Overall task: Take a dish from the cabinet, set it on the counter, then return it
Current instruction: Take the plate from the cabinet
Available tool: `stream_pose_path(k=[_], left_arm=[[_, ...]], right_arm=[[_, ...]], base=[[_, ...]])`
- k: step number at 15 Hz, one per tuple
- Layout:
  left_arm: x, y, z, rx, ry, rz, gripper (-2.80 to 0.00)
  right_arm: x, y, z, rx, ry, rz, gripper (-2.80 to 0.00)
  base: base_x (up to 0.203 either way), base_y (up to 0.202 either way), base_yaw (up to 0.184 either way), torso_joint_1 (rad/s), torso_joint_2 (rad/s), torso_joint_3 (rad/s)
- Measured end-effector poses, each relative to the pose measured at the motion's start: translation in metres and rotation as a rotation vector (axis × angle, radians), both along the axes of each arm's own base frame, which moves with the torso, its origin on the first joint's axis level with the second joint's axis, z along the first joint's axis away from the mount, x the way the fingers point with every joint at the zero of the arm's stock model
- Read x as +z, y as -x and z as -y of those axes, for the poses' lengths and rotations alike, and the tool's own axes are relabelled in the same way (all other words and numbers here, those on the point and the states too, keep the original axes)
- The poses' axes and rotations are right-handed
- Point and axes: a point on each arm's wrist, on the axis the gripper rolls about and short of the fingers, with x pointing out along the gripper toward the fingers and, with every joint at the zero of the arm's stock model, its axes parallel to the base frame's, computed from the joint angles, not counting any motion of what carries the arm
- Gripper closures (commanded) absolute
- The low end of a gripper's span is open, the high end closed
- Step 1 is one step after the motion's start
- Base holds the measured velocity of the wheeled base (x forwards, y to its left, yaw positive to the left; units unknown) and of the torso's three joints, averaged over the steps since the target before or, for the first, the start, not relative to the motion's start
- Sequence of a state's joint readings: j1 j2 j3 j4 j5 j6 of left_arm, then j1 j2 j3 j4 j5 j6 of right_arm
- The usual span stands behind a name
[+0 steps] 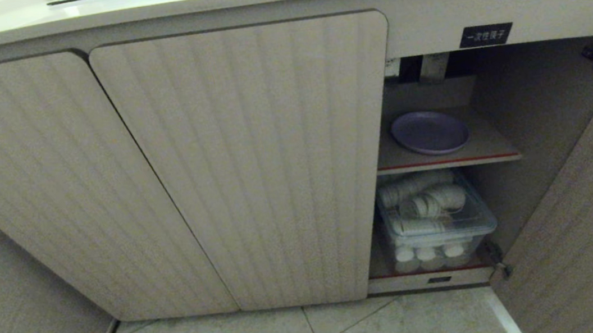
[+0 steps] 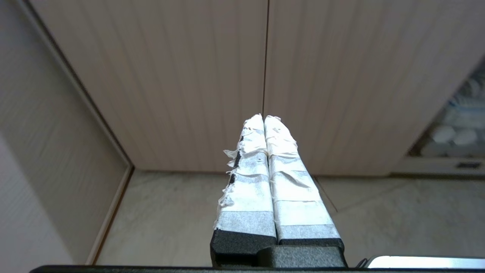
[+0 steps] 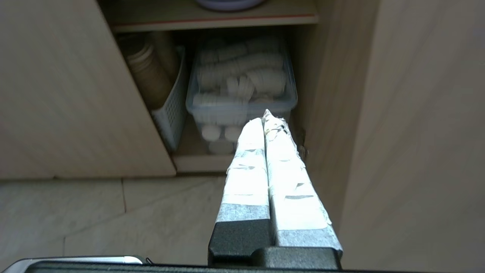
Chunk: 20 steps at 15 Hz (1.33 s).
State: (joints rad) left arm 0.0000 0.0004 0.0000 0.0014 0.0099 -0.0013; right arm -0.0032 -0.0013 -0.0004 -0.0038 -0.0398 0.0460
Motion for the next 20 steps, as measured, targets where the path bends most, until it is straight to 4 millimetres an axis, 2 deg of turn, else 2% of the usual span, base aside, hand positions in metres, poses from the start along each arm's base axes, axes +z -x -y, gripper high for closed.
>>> stream_pose_path(k=[13, 20], left_arm=[[0.0000, 0.0000, 0.0000, 0.000, -0.001, 0.000, 0.00], [0.0001, 0.0000, 0.0000, 0.001, 0.001, 0.001, 0.00]], right_arm=[[0.0001, 0.0000, 0.0000, 0.000, 0.000, 0.000, 0.00], [0.0000, 0.0000, 0.0000, 0.000, 0.000, 0.000, 0.00]], base=[[0.189, 0.000, 0.001, 0.004, 0.00, 0.001], [0.000, 0.000, 0.000, 0.000, 0.00, 0.000]])
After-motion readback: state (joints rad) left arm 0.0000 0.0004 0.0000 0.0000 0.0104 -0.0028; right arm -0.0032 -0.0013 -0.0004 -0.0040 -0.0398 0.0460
